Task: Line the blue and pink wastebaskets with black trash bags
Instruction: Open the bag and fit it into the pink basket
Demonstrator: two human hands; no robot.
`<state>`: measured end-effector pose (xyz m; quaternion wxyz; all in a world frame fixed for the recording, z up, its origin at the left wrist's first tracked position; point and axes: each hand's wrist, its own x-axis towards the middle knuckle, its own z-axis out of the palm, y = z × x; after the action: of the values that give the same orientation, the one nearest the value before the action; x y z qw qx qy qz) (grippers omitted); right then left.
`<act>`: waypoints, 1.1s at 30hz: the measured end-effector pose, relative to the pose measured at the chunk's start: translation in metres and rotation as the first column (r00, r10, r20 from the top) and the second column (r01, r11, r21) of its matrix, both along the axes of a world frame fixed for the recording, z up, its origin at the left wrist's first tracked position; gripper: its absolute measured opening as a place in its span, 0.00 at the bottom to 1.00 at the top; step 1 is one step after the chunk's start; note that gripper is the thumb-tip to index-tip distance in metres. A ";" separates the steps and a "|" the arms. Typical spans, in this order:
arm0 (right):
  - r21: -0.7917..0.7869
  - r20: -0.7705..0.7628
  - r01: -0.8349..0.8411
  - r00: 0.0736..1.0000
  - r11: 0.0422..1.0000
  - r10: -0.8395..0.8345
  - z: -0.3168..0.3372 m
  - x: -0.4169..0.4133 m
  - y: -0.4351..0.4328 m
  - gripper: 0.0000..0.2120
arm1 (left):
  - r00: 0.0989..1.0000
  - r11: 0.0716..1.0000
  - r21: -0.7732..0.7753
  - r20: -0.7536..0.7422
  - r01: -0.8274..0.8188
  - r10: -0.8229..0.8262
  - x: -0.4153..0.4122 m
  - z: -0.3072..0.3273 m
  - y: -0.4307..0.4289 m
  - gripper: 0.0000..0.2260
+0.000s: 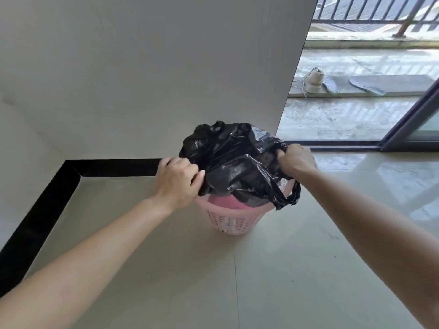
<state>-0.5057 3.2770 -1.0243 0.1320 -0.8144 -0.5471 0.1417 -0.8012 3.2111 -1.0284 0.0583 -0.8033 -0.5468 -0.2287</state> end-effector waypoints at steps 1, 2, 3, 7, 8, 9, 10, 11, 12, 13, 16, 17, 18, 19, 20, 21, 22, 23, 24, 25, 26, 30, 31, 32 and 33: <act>0.002 -0.010 0.008 1.000 1.000 -0.008 -0.001 0.006 0.000 0.21 | 1.000 0.998 0.060 0.023 -0.005 0.003 -0.003 -0.004 -0.001 0.14; 0.003 -0.011 0.004 1.000 1.000 -0.004 -0.001 0.010 0.000 0.22 | 0.997 0.998 0.068 0.072 -0.014 0.009 -0.005 -0.008 -0.002 0.10; 0.003 0.003 -0.010 1.000 1.000 0.010 -0.002 0.014 0.000 0.22 | 0.986 0.999 0.026 0.165 -0.040 0.036 -0.005 -0.011 -0.003 0.07; -0.021 0.208 -0.099 0.973 0.995 0.102 -0.001 0.012 -0.003 0.25 | 0.757 0.920 -0.353 0.550 -0.172 0.353 0.010 -0.022 -0.020 0.17; -0.018 0.248 -0.116 0.962 0.993 0.117 0.000 0.009 -0.004 0.25 | 0.737 0.904 -0.384 0.554 -0.186 0.387 0.012 -0.021 -0.022 0.18; -0.012 0.271 -0.129 0.954 0.992 0.127 0.001 0.007 -0.004 0.25 | 0.726 0.890 -0.417 0.552 -0.184 0.409 0.011 -0.018 -0.021 0.18; -0.010 0.279 -0.140 0.950 0.990 0.137 0.001 0.005 -0.005 0.23 | 0.707 0.868 -0.466 0.557 -0.169 0.436 0.009 -0.012 -0.018 0.18; -0.010 0.283 -0.156 0.947 0.988 0.153 0.000 0.004 -0.005 0.19 | 0.686 0.839 -0.524 0.558 -0.145 0.467 0.007 -0.006 -0.014 0.20; -0.006 0.289 -0.178 0.942 0.984 0.172 -0.002 0.003 -0.006 0.14 | 0.694 0.810 -0.570 0.527 -0.141 0.491 0.004 0.000 -0.009 0.22; 0.006 0.299 -0.200 0.935 0.980 0.189 -0.004 0.002 -0.006 0.10 | 0.725 0.790 -0.591 0.472 -0.162 0.501 0.002 0.004 -0.004 0.24; 0.066 0.341 -0.232 0.919 0.971 0.196 -0.007 -0.002 -0.007 0.05 | 0.805 0.867 -0.403 0.384 -0.294 0.452 0.002 0.017 0.005 0.30; 0.083 0.350 -0.239 0.916 0.967 0.196 -0.007 -0.003 -0.007 0.05 | 0.812 0.914 -0.280 0.431 -0.294 0.393 0.003 0.022 0.008 0.29; 0.096 0.362 -0.244 0.912 0.965 0.195 -0.007 -0.005 -0.007 0.04 | 0.817 0.951 -0.159 0.487 -0.265 0.309 0.004 0.027 0.011 0.27; 0.105 0.373 -0.250 0.907 0.963 0.194 -0.007 -0.006 -0.007 0.04 | 0.808 0.971 -0.071 0.543 -0.228 0.229 0.006 0.031 0.014 0.26; 0.110 0.382 -0.253 0.904 0.961 0.194 -0.008 -0.007 -0.007 0.04 | 0.785 0.979 -0.036 0.591 -0.201 0.183 0.008 0.034 0.018 0.25; 0.110 0.389 -0.253 0.901 0.961 0.193 -0.008 -0.008 -0.006 0.04 | 0.774 0.980 -0.053 0.607 -0.191 0.183 0.009 0.038 0.023 0.24; 0.109 0.393 -0.252 0.899 0.962 0.191 -0.009 -0.008 -0.006 0.05 | 0.804 0.975 -0.100 0.553 -0.197 0.219 0.008 0.038 0.029 0.23; 0.106 0.397 -0.250 0.898 0.962 0.190 -0.009 -0.008 -0.005 0.05 | 0.878 0.960 -0.170 0.393 -0.222 0.272 0.005 0.035 0.035 0.20; 0.104 0.400 -0.249 0.897 0.963 0.189 -0.011 -0.008 -0.005 0.05 | 0.927 0.929 -0.278 0.217 -0.243 0.307 0.001 0.029 0.040 0.16; 0.104 0.400 -0.248 0.897 0.963 0.188 -0.012 -0.008 -0.004 0.04 | 0.934 0.873 -0.411 0.117 -0.263 0.337 -0.001 0.023 0.041 0.14; 0.107 0.397 -0.248 0.898 0.963 0.187 -0.013 -0.008 -0.004 0.04 | 0.916 0.793 -0.545 0.106 -0.272 0.387 -0.004 0.016 0.040 0.13; 0.122 0.370 -0.231 0.913 0.965 0.172 -0.016 -0.009 -0.001 0.03 | 0.675 0.421 -0.905 0.348 0.060 0.651 -0.006 0.002 0.020 0.16; 0.122 0.361 -0.218 0.919 0.968 0.162 -0.016 -0.010 0.000 0.03 | 0.687 0.350 -0.926 0.345 0.140 0.639 -0.009 0.001 0.017 0.15; 0.123 0.352 -0.210 0.923 0.970 0.155 -0.017 -0.010 0.000 0.02 | 0.710 0.282 -0.935 0.347 0.214 0.613 -0.012 0.001 0.014 0.12; 0.127 0.344 -0.209 0.926 0.970 0.155 -0.017 -0.010 0.001 0.03 | 0.715 0.234 -0.934 0.356 0.269 0.602 -0.014 0.002 0.010 0.10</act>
<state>-0.5156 3.2785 -1.0415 0.0897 -0.7587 -0.6446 -0.0305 -0.8152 3.2211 -1.0263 -0.6157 -0.4498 -0.6377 -0.1089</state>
